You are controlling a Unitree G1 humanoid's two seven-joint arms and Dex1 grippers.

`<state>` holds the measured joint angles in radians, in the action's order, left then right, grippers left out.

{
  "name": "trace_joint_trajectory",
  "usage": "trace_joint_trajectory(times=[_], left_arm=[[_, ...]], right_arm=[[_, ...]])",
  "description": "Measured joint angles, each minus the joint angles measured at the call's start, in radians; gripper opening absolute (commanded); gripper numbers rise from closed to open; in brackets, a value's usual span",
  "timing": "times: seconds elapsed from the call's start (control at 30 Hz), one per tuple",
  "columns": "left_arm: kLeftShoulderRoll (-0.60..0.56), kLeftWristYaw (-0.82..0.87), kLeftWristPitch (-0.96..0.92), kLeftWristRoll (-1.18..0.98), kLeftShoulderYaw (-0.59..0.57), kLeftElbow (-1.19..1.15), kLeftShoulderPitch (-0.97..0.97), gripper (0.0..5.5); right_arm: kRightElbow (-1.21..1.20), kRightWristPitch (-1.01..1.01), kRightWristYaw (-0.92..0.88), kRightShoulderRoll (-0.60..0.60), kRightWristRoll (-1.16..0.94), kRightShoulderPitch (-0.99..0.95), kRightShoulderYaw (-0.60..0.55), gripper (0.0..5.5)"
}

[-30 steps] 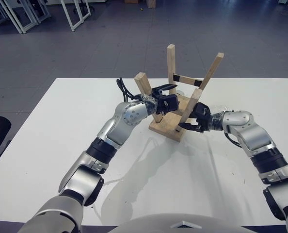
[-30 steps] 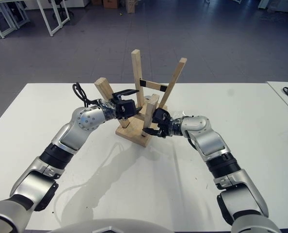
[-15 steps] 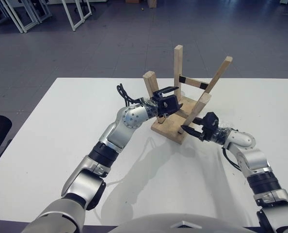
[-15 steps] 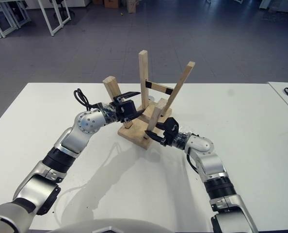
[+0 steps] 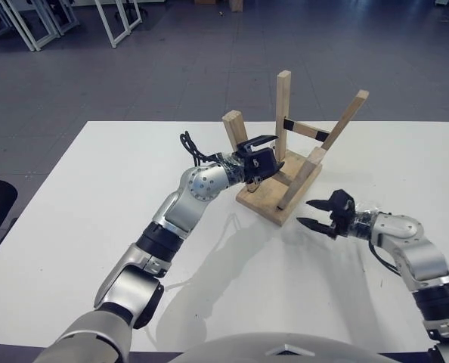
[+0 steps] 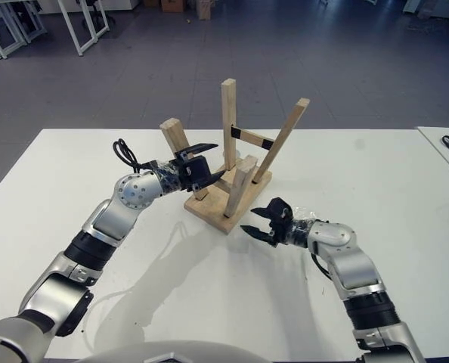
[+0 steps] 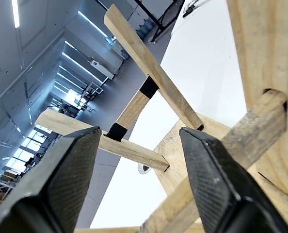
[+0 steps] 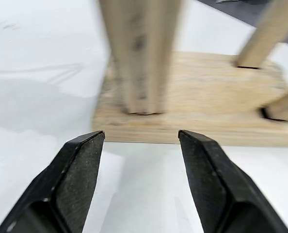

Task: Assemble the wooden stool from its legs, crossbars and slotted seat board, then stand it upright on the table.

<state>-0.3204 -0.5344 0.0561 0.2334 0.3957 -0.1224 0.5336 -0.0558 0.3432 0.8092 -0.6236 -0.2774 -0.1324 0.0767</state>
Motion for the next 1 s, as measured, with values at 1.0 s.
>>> trace_joint_trajectory(times=[1.0], left_arm=[[-0.043,0.343,0.042,-0.061,-0.447,0.233,-0.051,3.01]], right_arm=[[-0.427,0.488,-0.513,0.164,-0.627,-0.464,-0.144,2.81]])
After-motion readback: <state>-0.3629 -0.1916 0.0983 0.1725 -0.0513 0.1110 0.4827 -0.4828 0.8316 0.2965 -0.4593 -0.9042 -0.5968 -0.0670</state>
